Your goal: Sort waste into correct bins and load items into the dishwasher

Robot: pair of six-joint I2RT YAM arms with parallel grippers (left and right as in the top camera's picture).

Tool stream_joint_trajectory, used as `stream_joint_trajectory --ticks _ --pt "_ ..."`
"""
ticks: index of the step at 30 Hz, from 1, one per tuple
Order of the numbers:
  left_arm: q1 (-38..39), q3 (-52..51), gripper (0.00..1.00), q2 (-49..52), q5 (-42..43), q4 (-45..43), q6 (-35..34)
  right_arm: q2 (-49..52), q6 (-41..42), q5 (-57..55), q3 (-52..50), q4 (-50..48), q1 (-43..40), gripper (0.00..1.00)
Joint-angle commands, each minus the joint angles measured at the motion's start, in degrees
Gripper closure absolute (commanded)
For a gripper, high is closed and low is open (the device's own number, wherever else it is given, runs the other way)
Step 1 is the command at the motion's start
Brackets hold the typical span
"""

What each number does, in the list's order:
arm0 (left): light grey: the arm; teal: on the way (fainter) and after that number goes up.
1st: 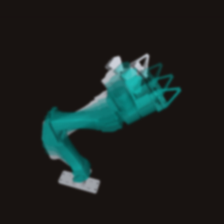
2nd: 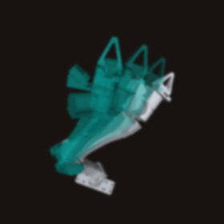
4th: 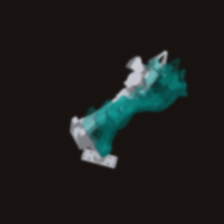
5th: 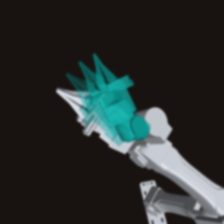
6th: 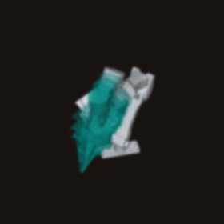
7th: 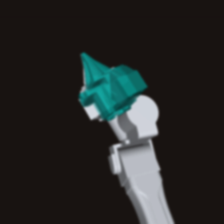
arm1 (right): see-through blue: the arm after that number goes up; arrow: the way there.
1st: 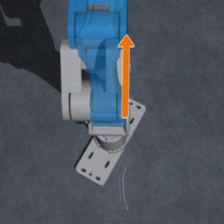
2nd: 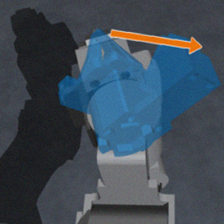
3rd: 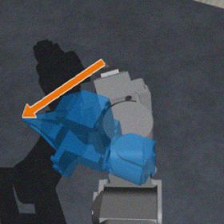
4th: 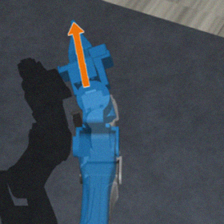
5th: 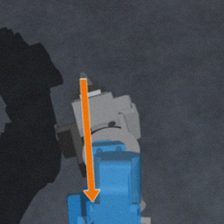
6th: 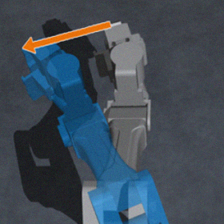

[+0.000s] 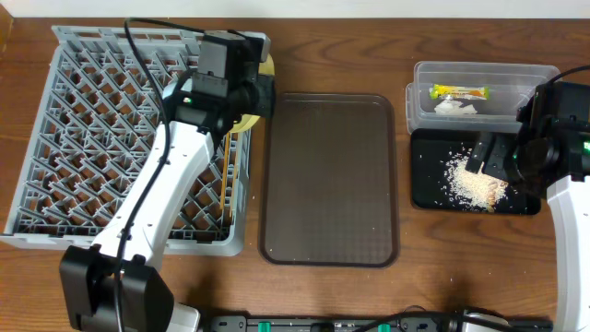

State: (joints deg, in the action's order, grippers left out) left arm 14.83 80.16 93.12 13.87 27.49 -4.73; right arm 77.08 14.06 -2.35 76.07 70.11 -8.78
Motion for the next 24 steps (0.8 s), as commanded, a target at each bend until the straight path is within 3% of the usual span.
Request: stream_joint_trajectory --ticks 1,7,8,9,14,19,24 --pt "-3.0 0.0 0.92 -1.0 1.1 1.1 -1.2 -0.2 0.1 0.0 1.0 0.2 -0.4 0.01" --pt "-8.0 0.0 0.89 -1.0 1.1 2.3 -1.2 -0.2 0.1 0.1 1.0 0.2 -0.4 0.01" --pt "-8.8 0.0 0.78 -1.0 1.1 2.4 -1.2 -0.2 0.0 0.1 1.0 0.2 -0.4 0.01" --pt "-9.6 0.0 0.58 -1.0 1.1 2.5 -1.2 -0.2 0.1 0.1 1.0 0.2 -0.4 0.01" --pt "-11.3 0.0 0.29 -3.3 1.1 2.8 -1.1 -0.2 0.0 1.1 1.0 -0.6 -0.4 0.01" --pt "-10.4 0.0 0.21 -8.8 0.5 6.3 -1.2 -0.2 -4.2 9.0 1.0 -7.9 0.0 0.01" --pt "-9.7 0.0 0.16 -11.1 -5.7 17.4 -1.6 0.1 -12.1 11.6 1.0 -17.6 2.0 0.01"
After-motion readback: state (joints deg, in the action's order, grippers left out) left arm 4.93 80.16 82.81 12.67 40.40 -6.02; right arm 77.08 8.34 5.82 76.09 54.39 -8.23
